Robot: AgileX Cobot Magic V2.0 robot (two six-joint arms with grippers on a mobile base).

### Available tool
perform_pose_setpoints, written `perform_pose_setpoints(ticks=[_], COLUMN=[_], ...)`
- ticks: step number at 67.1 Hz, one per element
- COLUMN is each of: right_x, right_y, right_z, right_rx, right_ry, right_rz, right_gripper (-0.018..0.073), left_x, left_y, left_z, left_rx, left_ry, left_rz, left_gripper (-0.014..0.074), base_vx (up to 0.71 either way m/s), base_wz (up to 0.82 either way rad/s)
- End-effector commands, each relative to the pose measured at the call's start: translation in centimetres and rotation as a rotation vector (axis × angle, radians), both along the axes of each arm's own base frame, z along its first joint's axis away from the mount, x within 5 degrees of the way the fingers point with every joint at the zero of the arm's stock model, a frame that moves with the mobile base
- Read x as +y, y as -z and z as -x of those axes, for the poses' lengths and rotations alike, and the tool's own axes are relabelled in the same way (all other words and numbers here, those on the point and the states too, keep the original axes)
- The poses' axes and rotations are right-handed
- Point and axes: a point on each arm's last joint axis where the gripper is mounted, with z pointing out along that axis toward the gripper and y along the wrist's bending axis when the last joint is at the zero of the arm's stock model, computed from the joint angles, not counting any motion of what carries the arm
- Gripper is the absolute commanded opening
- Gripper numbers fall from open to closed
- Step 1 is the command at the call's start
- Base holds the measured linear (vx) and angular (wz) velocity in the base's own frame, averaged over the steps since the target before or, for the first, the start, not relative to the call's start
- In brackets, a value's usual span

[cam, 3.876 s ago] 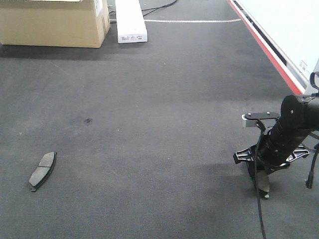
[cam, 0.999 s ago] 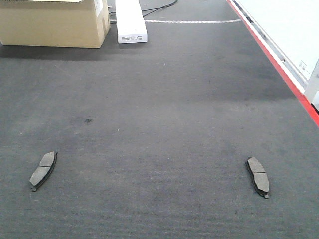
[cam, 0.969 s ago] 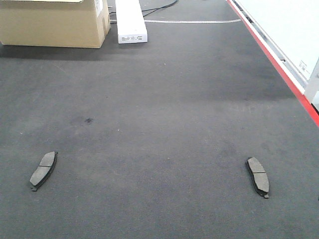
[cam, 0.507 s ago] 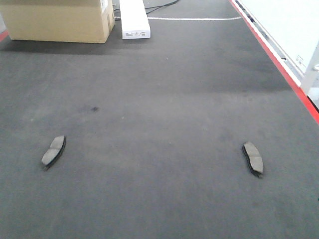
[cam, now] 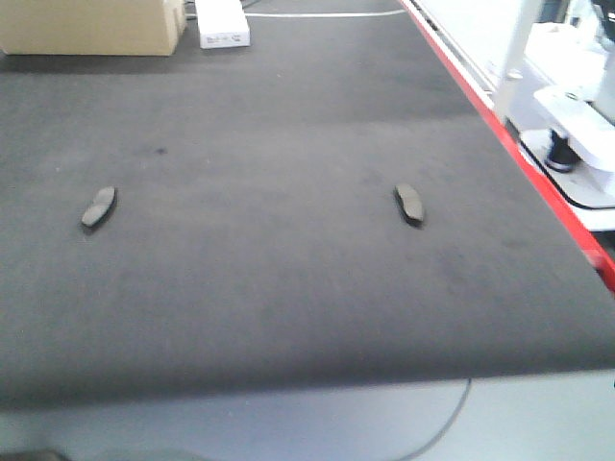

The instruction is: Move and align brake pads A on conveyor

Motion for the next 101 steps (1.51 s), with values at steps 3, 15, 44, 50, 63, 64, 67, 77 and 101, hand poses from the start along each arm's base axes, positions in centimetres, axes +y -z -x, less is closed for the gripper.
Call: perform_pose_setpoints(ticks=[3,15,44,50,63,64,67,77,101], right_x=[-0.02,-0.02,-0.02,-0.02,-0.02,-0.02,-0.02,-0.02,-0.02], right_y=[-1.47,-1.47,-1.47,-1.47,-1.48,-1.48,-1.48,-1.48,-1.48], right_z=[-0.20,-0.20,-0.20,-0.20,-0.20,-0.20,-0.20,-0.20,-0.19], right_rx=[-0.094,-0.094,-0.094,-0.094,-0.095,-0.095,-0.096,-0.095,-0.096], right_ry=[0.005,0.005,0.005,0.005,0.005,0.005,0.005,0.005,0.005], right_rz=[-0.010,-0.010,-0.010,-0.010,-0.010,-0.010,-0.010,-0.010,-0.010], right_gripper=[0.0576,0.0576,0.0576,0.0576,0.0576,0.0576,0.0576,0.0576,0.0576], left_x=[-0.06,-0.06,-0.07,-0.07,-0.07,-0.07,-0.07,-0.07,-0.07], left_y=[-1.27,-1.27,-1.27,-1.27,-1.27,-1.27,-1.27,-1.27,-1.27], left_z=[-0.19,-0.19,-0.19,-0.19,-0.19,-0.19,-0.19,-0.19,-0.19], left_rx=[-0.089,-0.089,-0.089,-0.089,-0.089,-0.089,-0.089,-0.089,-0.089], left_ry=[0.003,0.003,0.003,0.003,0.003,0.003,0.003,0.003,0.003], left_rz=[0.014,0.014,0.015,0.015,0.015,0.015,0.015,0.015,0.015], left_gripper=[0.0535,0.0535,0.0535,0.0535,0.0535,0.0535,0.0535,0.0535,0.0535], base_vx=[-0.44,-0.45,-0.46,-0.45,-0.43,-0.42,-0.42,-0.40,-0.35], base_wz=[-0.18,-0.19,-0.26,-0.40,-0.53,-0.63,-0.68,-0.79,-0.97])
